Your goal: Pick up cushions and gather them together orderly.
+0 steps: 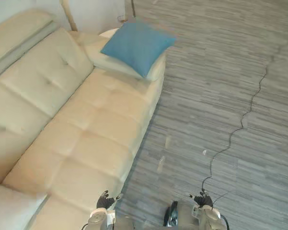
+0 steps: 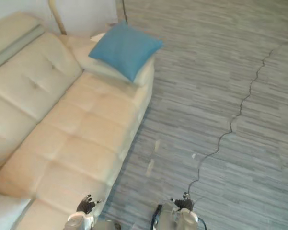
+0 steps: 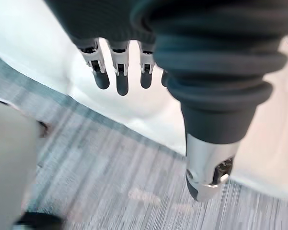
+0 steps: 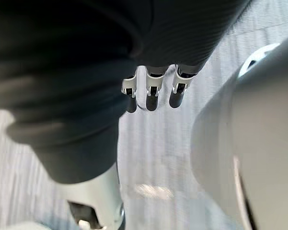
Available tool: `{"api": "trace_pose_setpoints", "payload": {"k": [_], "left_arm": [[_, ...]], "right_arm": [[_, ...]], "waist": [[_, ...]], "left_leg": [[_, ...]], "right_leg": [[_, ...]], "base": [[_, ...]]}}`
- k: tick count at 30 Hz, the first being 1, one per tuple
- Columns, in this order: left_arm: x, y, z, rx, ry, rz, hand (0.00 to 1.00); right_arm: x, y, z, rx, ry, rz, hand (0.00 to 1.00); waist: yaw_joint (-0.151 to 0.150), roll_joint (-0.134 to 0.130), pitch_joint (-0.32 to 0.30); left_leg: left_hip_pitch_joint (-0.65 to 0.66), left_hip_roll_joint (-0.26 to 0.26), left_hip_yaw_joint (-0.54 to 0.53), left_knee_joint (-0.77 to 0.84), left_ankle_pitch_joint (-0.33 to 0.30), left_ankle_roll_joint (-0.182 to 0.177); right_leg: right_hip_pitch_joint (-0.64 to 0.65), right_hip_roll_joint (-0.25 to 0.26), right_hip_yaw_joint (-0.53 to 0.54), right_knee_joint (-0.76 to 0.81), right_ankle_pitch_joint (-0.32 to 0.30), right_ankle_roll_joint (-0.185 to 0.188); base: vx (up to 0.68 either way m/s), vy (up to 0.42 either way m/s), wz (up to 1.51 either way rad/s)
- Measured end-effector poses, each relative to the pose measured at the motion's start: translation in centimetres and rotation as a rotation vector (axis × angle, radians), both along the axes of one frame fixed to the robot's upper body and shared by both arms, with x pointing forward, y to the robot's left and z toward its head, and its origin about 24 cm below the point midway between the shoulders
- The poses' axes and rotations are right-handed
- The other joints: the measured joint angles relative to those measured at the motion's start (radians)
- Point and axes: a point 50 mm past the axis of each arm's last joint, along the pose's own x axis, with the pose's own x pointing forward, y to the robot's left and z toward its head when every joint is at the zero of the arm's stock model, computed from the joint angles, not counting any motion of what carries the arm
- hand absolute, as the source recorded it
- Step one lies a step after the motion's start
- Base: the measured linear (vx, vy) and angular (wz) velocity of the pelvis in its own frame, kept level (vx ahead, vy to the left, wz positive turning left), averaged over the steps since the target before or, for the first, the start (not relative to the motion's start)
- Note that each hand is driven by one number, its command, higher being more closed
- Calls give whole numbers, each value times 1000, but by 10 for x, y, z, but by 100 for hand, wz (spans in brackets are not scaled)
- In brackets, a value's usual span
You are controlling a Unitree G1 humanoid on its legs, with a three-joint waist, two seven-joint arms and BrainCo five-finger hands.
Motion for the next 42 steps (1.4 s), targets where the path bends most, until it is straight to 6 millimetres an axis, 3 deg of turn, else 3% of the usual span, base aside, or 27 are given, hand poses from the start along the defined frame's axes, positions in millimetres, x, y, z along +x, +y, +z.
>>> {"api": "trace_pose_setpoints", "payload": {"k": [1,2,3,6,7,8,9,11,14,15,16,17,18,19,21,22,24,25,28,32,34,35,36,38,39,41,42], "left_arm": [[-1,0,0,3,4,-6,0],[-8,8,-3,26,33,-20,0],[-11,-5,-7,-5,59,-25,0],[-8,-18,-7,-36,49,-28,0],[-3,-20,-6,-42,40,-32,0],[-2,-19,-6,-39,36,-32,0],[1,-12,-3,-20,20,-35,0],[4,-7,-1,-5,4,-37,0],[11,-5,3,0,-24,-39,0],[13,-7,4,0,-31,-43,0],[13,-7,4,0,-31,-45,0],[13,-8,3,-2,-29,-51,0],[12,-10,3,-5,-27,-50,0],[13,-8,3,1,-28,-53,0],[16,2,6,23,-34,-56,0],[15,2,6,21,-34,-54,0],[12,3,4,24,-17,-59,0],[11,3,3,26,-8,-61,0],[4,6,0,47,19,-90,0],[7,2,1,45,14,-102,0],[6,4,0,52,22,-100,0],[3,6,-1,60,33,-102,0],[-1,11,-2,73,45,-101,0],[-3,-1,-5,44,54,-98,0],[-8,-11,-7,14,64,-93,0],[-5,-11,-6,8,54,-82,0],[-4,-10,-6,-4,43,-55,0]], "right_arm": [[-1,-1,0,-3,4,0,0],[-12,-3,-5,-5,43,-1,0],[-14,-15,-5,-31,64,1,0],[-18,-26,-5,-57,80,-5,0],[-20,-26,-6,-52,88,-10,0],[-21,-25,-6,-49,90,-12,0],[-28,-20,-9,-31,105,-28,0],[-27,-17,-10,-13,97,-46,0],[-17,-20,-6,-17,71,-62,0],[-13,-21,-4,-18,58,-70,0],[-11,-21,-4,-19,53,-69,0],[-9,-21,-3,-20,49,-69,0],[-10,-20,-4,-19,55,-67,0],[-11,-16,-5,-8,60,-63,0],[-9,-4,-7,19,61,-47,0],[-9,-5,-7,16,63,-44,0],[-11,-4,-8,13,72,-31,0],[-10,-4,-8,17,71,-28,0],[-8,-4,-7,6,67,-4,0],[-1,-14,-3,-23,51,4,0],[-2,-16,-3,-27,53,4,0],[-6,-15,-4,-22,63,4,0],[-19,-15,-9,-18,95,3,0],[-23,-22,-10,-34,116,6,0],[-25,-27,-9,-48,123,11,0],[-24,-28,-9,-48,119,9,0],[-27,-28,-10,-45,127,7,0]], "waist": [[0,-11,-5],[-1,-55,-16],[4,11,-25],[-16,49,-29],[-17,58,-10],[-14,53,-2],[-4,36,18],[0,14,27],[7,5,32],[10,5,32],[10,6,31],[11,10,30],[26,10,29],[37,2,26],[42,-52,10],[43,-53,10],[39,-54,10],[36,-54,11],[33,-46,4],[16,1,19],[-2,9,24],[-5,-8,20],[-9,-33,11],[-12,13,-1],[-13,37,-13],[-12,55,-6],[-2,51,4]], "left_leg": [[12,-6,-2,-2,1,-20],[51,-26,-15,4,-20,-60],[58,28,-54,38,-17,-83],[-52,65,-124,260,60,-129],[-173,92,-181,525,186,-110],[-191,100,-186,583,177,-105],[-272,109,-171,765,96,-73],[-334,90,-143,786,59,-58],[-464,27,-63,590,27,-45],[-474,-36,-34,280,61,-52],[-471,-45,-32,221,80,-54],[-453,-66,-30,62,144,-62],[-425,-77,-38,-62,282,-57],[-404,-81,-37,-72,331,-22],[-430,-110,-30,33,225,37],[-429,-108,-23,62,207,36],[-351,-112,0,103,128,55],[-327,-114,-1,97,116,56],[-192,-108,-5,-10,108,55],[-115,-49,-38,-60,91,27],[-87,-24,-59,-60,73,-4],[-67,-23,-65,-56,60,-24],[-52,-28,-95,-35,13,-86],[-63,24,-138,13,-4,-99],[-155,70,-170,195,2,-102],[-242,107,-188,376,50,-102],[-299,135,-154,523,72,-87]], "right_leg": [[3,2,-3,-58,45,-6],[4,-12,18,-179,221,-98],[-6,25,7,-93,164,-99],[22,65,-9,-107,80,-116],[107,100,-24,-160,54,-128],[134,107,-25,-176,49,-134],[262,133,-28,-237,27,-148],[338,135,-25,-281,17,-142],[438,139,-18,-381,18,-134],[480,132,-8,-421,8,-112],[489,133,-6,-429,5,-106],[515,140,0,-449,-4,-91],[557,155,23,-475,-18,-68],[568,153,49,-484,-23,-58],[534,102,94,-383,-50,-17],[519,94,110,-322,-59,-2],[411,34,144,43,-61,116],[390,22,142,106,-67,125],[326,-30,10,159,-112,64],[216,-30,-42,-67,-94,40],[165,-25,28,-199,8,53],[160,-24,89,-289,89,59],[157,-26,148,-325,218,55],[151,8,117,-249,144,27],[165,38,81,-242,97,8],[217,66,42,-265,82,-7],[304,81,13,-311,67,-40]], "base": [[626,-311,-26],[539,-252,-32],[525,-264,-25],[490,-277,-12],[472,-243,5],[643,-305,3],[438,-182,-4],[379,-143,-4],[408,-56,-12],[319,13,-15],[413,57,-21],[370,98,-31],[554,149,-49],[464,120,-54],[534,120,-36],[595,166,-22],[472,134,-10],[457,83,-1],[399,19,0],[309,-114,10],[283,-230,32],[379,-422,60],[324,-368,58],[313,-383,46],[354,-424,29],[287,-299,40],[292,-233,52]]}}
